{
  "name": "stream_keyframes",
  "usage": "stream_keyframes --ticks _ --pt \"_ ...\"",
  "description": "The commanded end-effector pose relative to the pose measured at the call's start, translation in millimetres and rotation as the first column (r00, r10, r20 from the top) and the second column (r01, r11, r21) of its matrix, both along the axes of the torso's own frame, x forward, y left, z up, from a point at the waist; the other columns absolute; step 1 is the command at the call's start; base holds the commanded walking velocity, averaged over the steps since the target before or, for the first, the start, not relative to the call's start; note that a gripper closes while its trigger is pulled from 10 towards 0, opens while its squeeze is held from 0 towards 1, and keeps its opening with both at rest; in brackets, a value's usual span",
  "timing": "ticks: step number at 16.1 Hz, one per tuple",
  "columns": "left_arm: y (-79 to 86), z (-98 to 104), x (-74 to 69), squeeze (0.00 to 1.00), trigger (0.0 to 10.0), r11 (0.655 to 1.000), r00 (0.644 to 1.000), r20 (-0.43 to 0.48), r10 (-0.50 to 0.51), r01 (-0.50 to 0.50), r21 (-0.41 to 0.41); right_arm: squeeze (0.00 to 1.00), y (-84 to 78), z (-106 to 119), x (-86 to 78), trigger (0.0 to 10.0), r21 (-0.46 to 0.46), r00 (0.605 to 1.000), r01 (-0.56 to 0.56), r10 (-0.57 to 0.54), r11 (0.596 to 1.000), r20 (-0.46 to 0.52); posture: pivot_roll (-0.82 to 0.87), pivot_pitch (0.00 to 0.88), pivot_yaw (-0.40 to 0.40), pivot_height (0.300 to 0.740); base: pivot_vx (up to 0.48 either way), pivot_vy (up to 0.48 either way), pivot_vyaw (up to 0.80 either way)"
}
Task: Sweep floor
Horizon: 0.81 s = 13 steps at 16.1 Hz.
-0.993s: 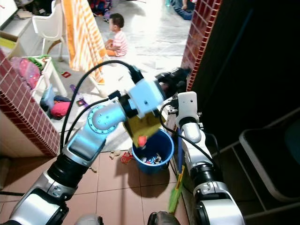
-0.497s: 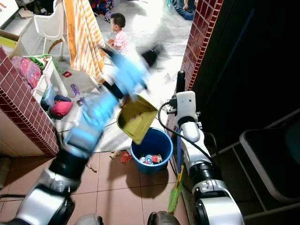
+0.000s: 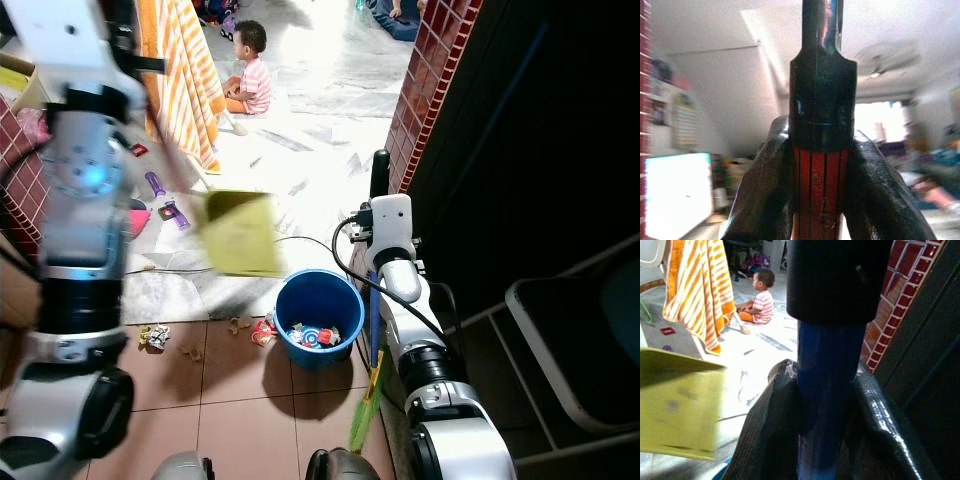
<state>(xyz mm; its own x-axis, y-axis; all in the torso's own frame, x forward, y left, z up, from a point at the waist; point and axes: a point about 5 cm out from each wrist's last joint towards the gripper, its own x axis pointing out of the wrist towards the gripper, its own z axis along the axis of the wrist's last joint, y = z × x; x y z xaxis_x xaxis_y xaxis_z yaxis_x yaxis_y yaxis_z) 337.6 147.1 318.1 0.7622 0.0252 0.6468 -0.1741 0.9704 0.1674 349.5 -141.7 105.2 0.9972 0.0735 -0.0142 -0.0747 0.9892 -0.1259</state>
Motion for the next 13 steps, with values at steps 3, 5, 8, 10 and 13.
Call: stream_keyframes --ticks 3,5,8,10,13 --pt "16.5 -22 -14.1 0.00 10.0 0.995 0.995 -0.052 0.088 -0.085 0.049 0.00 11.4 1 1.4 10.0 0.047 0.994 -0.092 0.094 0.995 -0.056 0.04 0.000 -0.105 0.740 0.000 0.000 0.00" --pt "16.1 -51 -18.0 0.00 10.0 0.995 0.983 -0.161 0.092 -0.083 0.057 0.00 17.1 -8 -2.9 10.0 0.067 0.978 -0.155 0.163 0.986 -0.128 0.05 0.000 -0.106 0.740 0.000 0.000 0.00" --pt "14.7 -86 -24.0 0.00 10.0 0.996 0.958 -0.274 0.090 -0.084 0.033 0.00 32.7 -16 -11.2 10.0 0.134 0.931 -0.284 0.306 0.950 -0.201 0.05 0.000 -0.105 0.740 0.000 0.000 0.00" --pt "15.9 -112 -27.7 0.00 10.0 0.995 0.927 -0.365 0.087 -0.101 -0.020 0.00 51.8 -16 -21.6 10.0 0.231 0.852 -0.433 0.479 0.871 -0.211 0.04 0.000 -0.099 0.740 0.000 0.000 0.00" --pt "15.7 -155 -40.2 0.00 10.0 0.993 0.864 -0.491 0.111 -0.116 0.021 0.00 74.4 10 -35.4 10.0 0.325 0.732 -0.639 0.681 0.698 -0.023 0.05 0.000 -0.088 0.740 0.000 0.000 0.00"
